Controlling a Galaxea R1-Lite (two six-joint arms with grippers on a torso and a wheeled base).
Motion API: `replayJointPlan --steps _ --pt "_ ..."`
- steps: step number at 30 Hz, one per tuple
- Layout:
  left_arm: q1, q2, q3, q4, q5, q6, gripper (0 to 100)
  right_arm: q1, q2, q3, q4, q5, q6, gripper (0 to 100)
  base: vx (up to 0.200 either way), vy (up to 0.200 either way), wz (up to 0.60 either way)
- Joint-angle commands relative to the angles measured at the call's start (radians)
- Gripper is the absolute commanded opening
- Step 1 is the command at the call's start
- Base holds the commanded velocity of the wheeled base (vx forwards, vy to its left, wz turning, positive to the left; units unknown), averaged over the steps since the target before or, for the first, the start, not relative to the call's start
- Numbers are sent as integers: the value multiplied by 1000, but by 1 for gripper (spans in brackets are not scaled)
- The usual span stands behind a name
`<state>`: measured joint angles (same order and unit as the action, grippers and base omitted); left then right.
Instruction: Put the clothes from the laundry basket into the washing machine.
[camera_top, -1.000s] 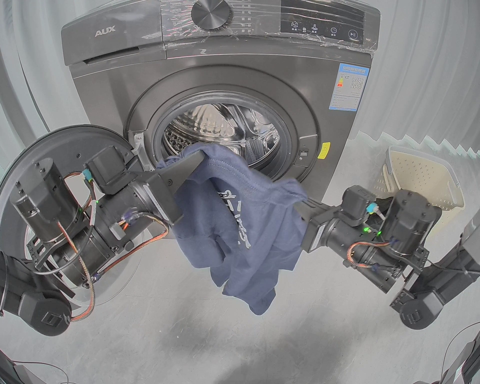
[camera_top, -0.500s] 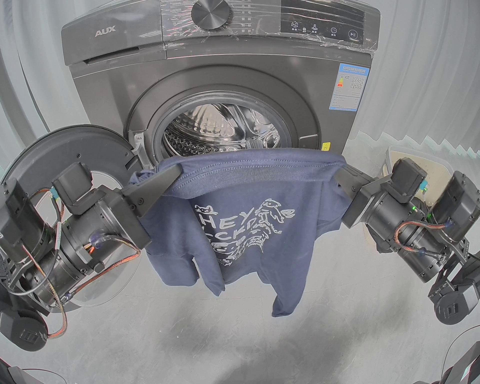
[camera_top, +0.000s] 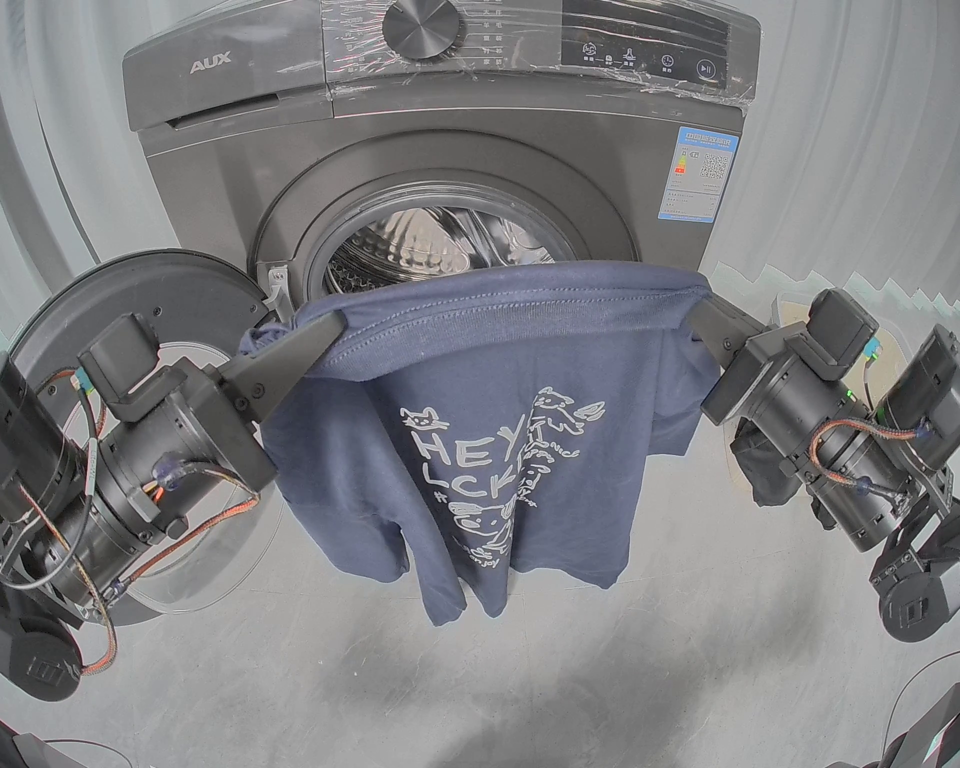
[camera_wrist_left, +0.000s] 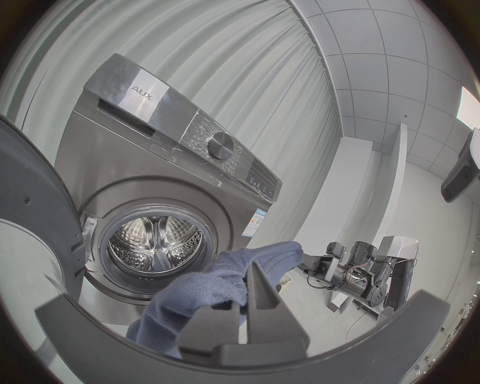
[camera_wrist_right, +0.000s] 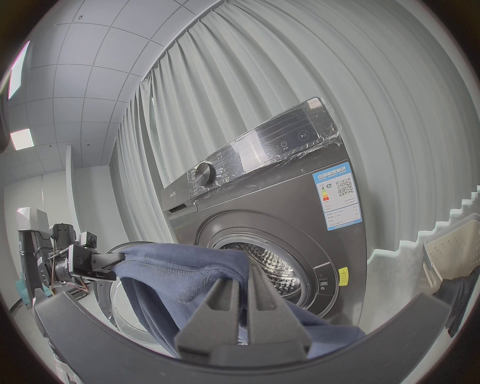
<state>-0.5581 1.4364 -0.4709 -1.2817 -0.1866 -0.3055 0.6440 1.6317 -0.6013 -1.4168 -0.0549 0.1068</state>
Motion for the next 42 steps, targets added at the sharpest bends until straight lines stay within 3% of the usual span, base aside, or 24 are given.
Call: replayJointPlan --steps 1,6,13,26,35,40,42 --pt "38 -16 6 -1 -5 -1 0 -1 0 -2 -2 -2 1 0 0 0 0" --pt "60 1 -6 -1 -7 0 0 -14 2 -5 -2 0 1 0 0 0 0" --pt "70 13 -25 -1 -16 32 0 -17 -3 -35 -2 -3 -1 0 0 0 0" --pt "69 16 -35 -1 -14 34 0 -17 0 -37 -2 -5 -1 0 0 0 0" --pt "64 56 -28 -2 -17 40 0 -15 4 18 -1 1 1 0 0 0 0" --pt "46 76 -23 -1 -22 65 0 -14 2 71 -1 1 1 0 0 0 0" --pt "38 90 -25 -2 -28 91 0 -17 -3 81 2 0 -1 0 0 0 0"
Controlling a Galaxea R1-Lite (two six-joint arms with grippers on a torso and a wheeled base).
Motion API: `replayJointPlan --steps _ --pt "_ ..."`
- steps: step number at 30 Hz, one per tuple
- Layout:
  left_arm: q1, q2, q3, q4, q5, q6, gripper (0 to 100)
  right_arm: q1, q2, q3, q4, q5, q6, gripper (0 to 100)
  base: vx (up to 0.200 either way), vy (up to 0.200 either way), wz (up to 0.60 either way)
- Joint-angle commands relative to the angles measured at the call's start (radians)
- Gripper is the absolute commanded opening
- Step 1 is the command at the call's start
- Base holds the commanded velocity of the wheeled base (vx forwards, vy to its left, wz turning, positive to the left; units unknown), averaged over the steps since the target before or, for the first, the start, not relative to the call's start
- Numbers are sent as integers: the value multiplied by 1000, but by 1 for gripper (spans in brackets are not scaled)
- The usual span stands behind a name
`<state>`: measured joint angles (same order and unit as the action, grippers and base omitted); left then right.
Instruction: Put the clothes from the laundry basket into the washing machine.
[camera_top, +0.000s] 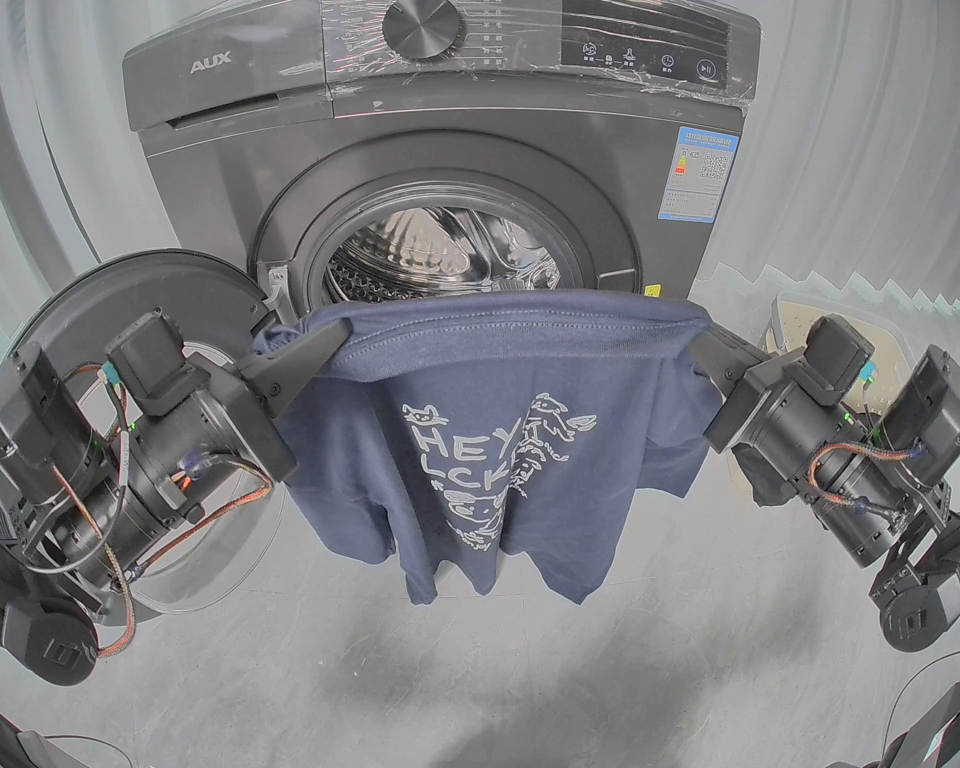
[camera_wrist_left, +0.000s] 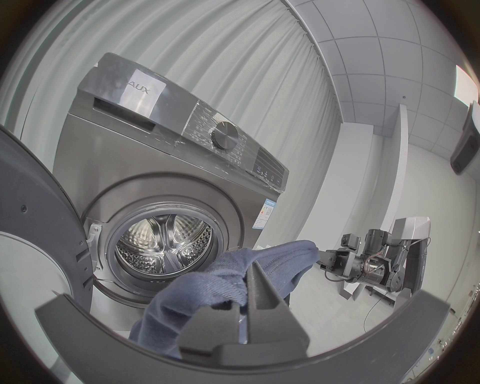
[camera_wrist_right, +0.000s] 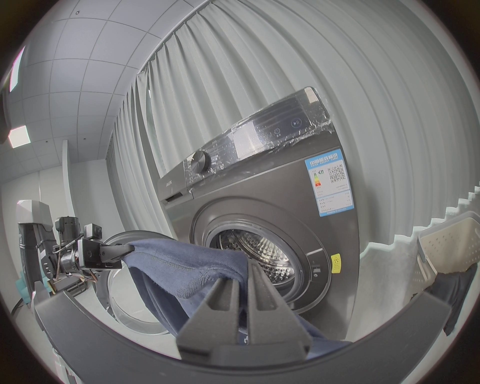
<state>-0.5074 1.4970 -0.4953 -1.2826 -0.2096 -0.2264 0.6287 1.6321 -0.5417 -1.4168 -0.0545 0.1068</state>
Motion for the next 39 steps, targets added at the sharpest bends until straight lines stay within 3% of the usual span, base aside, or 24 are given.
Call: replayJointPlan --steps 1,5,6,15,21,27,39 --pt "-14 42 -2 -1 -4 22 0 0 -3 22 2 4 -1 0 0 0 0" --pt "-34 57 -3 -20 -4 21 0 42 34 85 -1 10 19 0 0 0 0" --pt "-36 57 -8 -29 -2 21 0 55 52 100 -2 10 21 100 0 0 0" --pt "-39 63 -43 -70 7 19 0 198 150 189 -1 10 21 100 0 0 0" --pt "-40 52 -57 -83 6 21 0 192 206 164 -2 16 22 100 0 0 0" --pt "-65 37 -57 -103 -7 21 0 166 298 94 -2 22 16 100 0 0 0" --pt "-91 9 -60 -106 -8 19 0 164 561 -198 -2 27 13 100 0 0 0"
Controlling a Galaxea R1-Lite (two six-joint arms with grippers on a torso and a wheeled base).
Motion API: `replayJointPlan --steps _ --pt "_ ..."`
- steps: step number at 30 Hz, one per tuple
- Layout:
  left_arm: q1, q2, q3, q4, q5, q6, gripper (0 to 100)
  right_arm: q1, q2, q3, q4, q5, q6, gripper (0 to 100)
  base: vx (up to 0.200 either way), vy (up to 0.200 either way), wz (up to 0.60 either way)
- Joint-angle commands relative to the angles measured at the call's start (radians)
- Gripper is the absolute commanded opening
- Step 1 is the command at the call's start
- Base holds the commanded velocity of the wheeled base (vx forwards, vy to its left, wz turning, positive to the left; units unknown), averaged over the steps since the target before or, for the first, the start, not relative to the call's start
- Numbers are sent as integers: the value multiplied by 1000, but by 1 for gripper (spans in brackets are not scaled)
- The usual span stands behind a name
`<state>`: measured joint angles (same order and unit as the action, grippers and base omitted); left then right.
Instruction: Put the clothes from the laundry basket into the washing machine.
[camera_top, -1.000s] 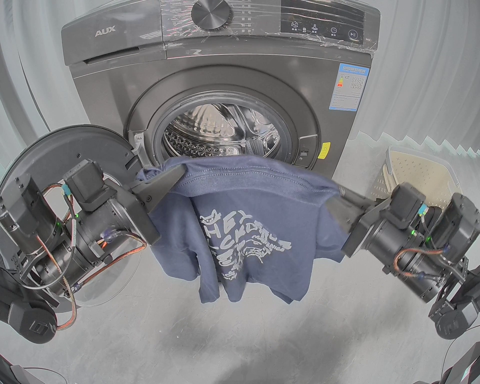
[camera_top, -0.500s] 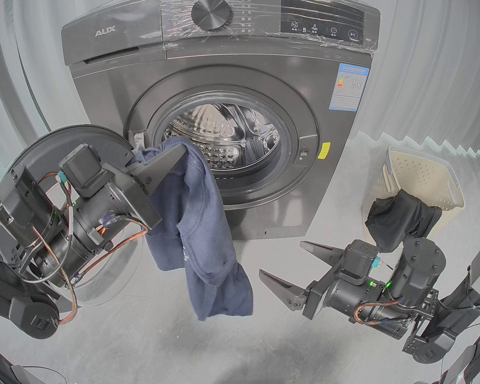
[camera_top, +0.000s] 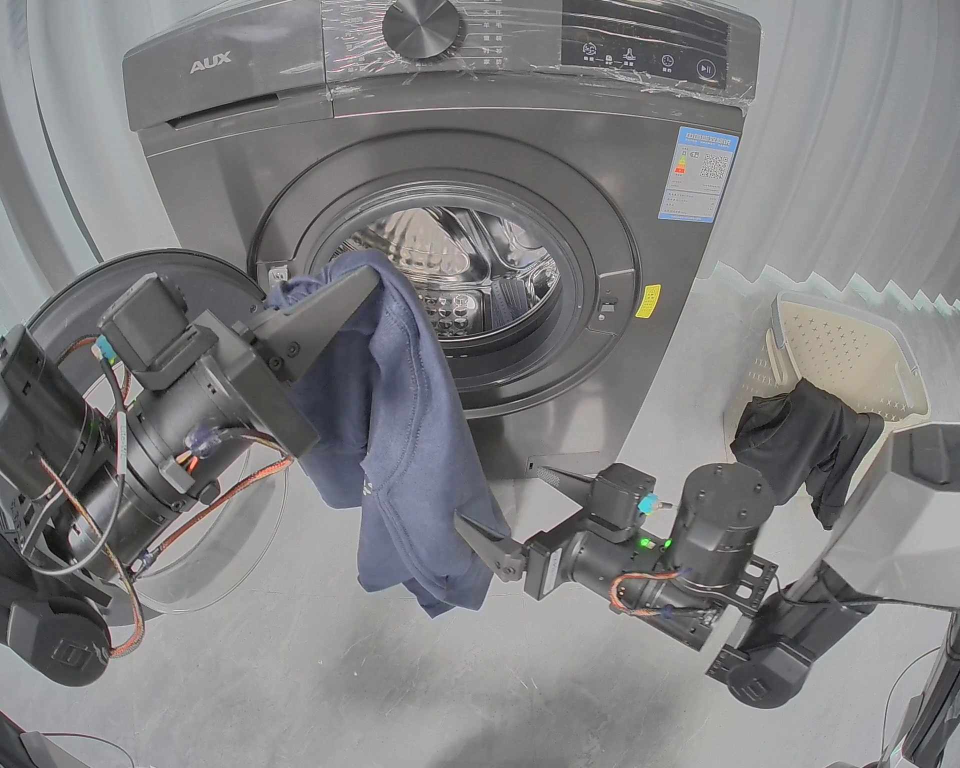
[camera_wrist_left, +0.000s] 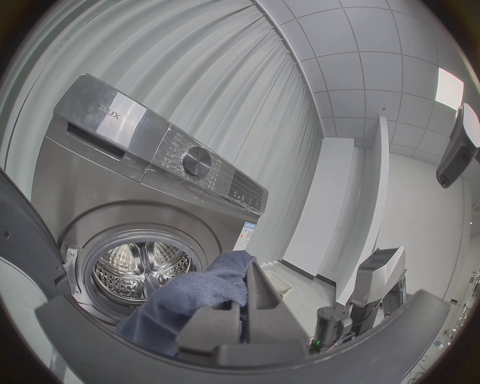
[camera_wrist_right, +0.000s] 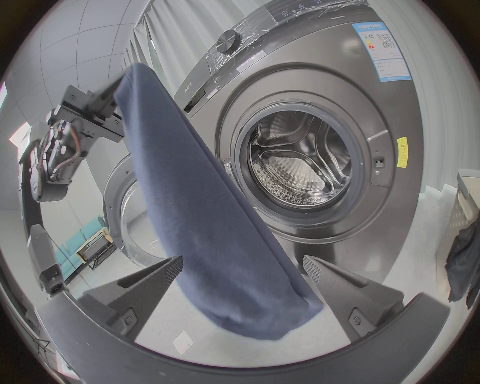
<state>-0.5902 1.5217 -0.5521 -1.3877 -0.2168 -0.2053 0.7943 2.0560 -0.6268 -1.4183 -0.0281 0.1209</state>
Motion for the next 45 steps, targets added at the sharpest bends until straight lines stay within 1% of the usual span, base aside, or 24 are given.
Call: replayJointPlan --steps 1,4,5,6,13,14,20,21,23,25,31,38,39,44,45 --pt "-10 -15 -3 -1 -1 -2 0 0 156 -133 -1 0 -3 100 0 0 0" --pt "-10 -15 -3 -1 -1 -2 0 0 202 -186 -1 0 -4 100 0 0 0" --pt "-10 -15 -3 -1 -1 -2 0 0 202 -186 -1 0 -4 100 0 0 0" --pt "-10 -15 -3 -1 -1 -2 0 2 233 -217 -1 2 -9 100 0 0 0" --pt "-20 -15 1 -1 -1 -2 0 26 260 -264 -1 7 -9 100 0 0 0" --pt "-22 -15 1 -1 -1 -2 0 28 271 -286 -1 7 -9 100 0 0 0" --pt "-36 -15 3 -8 -1 -2 0 13 317 -378 2 5 -9 100 0 0 0" --pt "-36 -15 3 -8 -1 -2 0 13 319 -379 2 5 -9 100 0 0 0" --pt "-36 -15 0 -13 -1 -3 0 10 349 -426 4 5 -9 100 0 0 0" --pt "-36 -15 -2 -13 -1 -3 0 10 369 -450 4 5 -9 100 0 0 0" --pt "-31 -15 -9 -13 1 -6 0 13 405 -490 2 4 -9 100 0 0 0" --pt "-30 -15 -20 -13 2 -9 0 11 409 -495 1 -3 -6 100 0 0 0" --pt "-28 -15 -20 -14 2 -9 0 11 411 -495 1 -1 -6 0 0 0 0" --pt "-25 -11 -20 -13 2 -13 0 8 395 -493 -19 -4 2 0 0 0 0" --pt "-25 -6 -20 -13 4 -13 0 0 386 -484 -19 -10 2 0 0 0 0"
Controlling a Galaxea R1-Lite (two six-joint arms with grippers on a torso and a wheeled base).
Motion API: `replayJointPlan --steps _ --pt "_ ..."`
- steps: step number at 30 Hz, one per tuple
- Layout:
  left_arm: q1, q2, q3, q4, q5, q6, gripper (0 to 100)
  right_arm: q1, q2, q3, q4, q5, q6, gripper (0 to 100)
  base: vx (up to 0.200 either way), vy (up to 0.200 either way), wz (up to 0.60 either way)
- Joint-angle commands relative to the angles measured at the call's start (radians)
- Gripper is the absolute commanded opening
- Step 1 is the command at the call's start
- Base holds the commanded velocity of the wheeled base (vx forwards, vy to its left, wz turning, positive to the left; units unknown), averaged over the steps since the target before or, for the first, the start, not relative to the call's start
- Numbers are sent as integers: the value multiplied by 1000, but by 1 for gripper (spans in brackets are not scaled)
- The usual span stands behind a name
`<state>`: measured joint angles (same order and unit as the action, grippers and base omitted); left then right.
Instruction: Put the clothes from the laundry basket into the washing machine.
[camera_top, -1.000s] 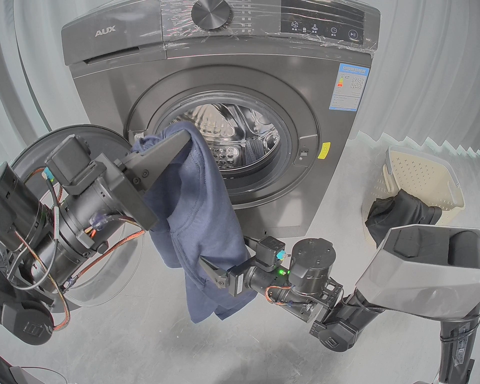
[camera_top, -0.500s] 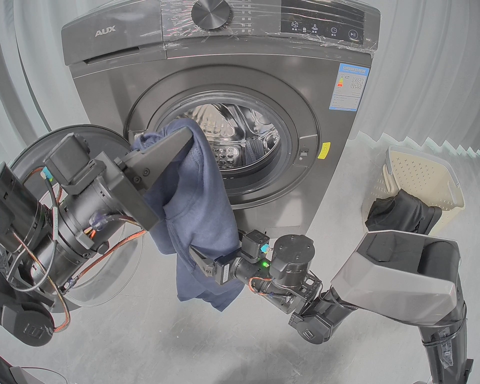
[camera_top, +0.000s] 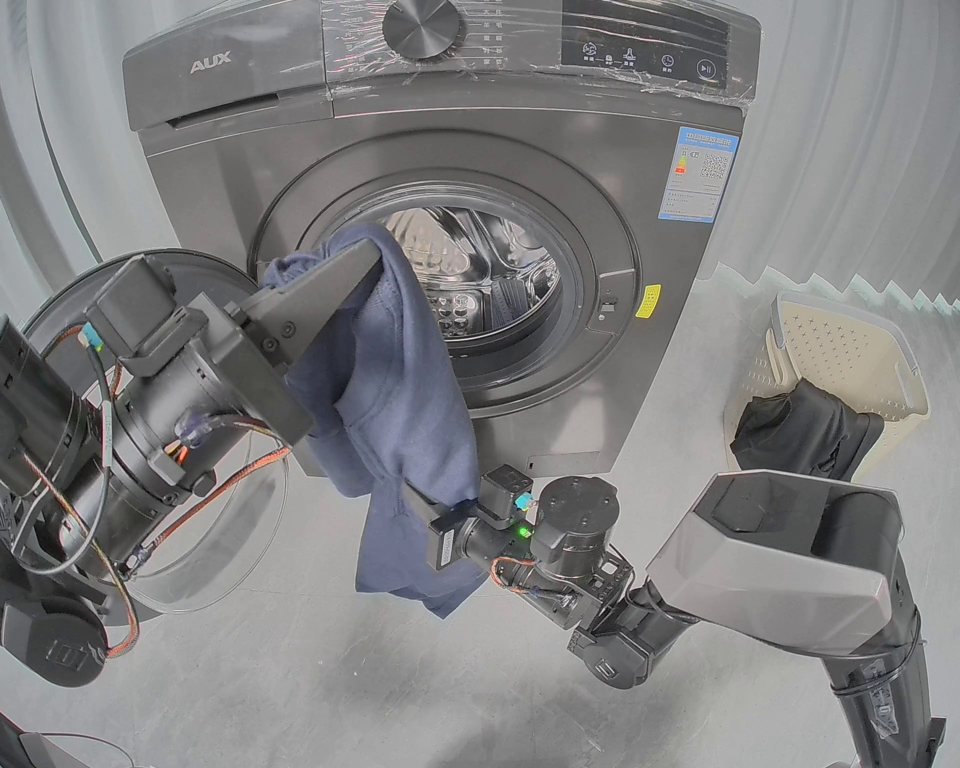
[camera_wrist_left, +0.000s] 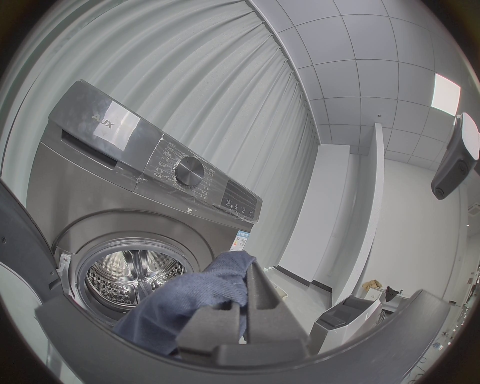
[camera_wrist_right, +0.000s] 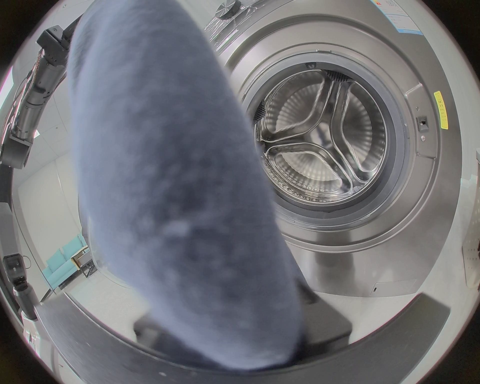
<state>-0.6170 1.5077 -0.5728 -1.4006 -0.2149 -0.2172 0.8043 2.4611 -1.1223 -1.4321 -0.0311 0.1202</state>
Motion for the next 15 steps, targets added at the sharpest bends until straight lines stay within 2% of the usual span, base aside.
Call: replayJointPlan --steps 1,4,9,15 --pt "3 9 1 0 5 -1 0 -20 -33 26 -4 -13 4 0 0 0 0" --pt "8 9 -1 0 11 -1 0 -60 -91 93 -5 -32 4 0 0 0 0" --pt "45 20 4 17 14 1 0 -139 -225 217 -24 -24 7 0 0 0 0" --pt "86 85 54 15 6 12 0 -155 -347 323 -77 -29 39 0 0 0 0"
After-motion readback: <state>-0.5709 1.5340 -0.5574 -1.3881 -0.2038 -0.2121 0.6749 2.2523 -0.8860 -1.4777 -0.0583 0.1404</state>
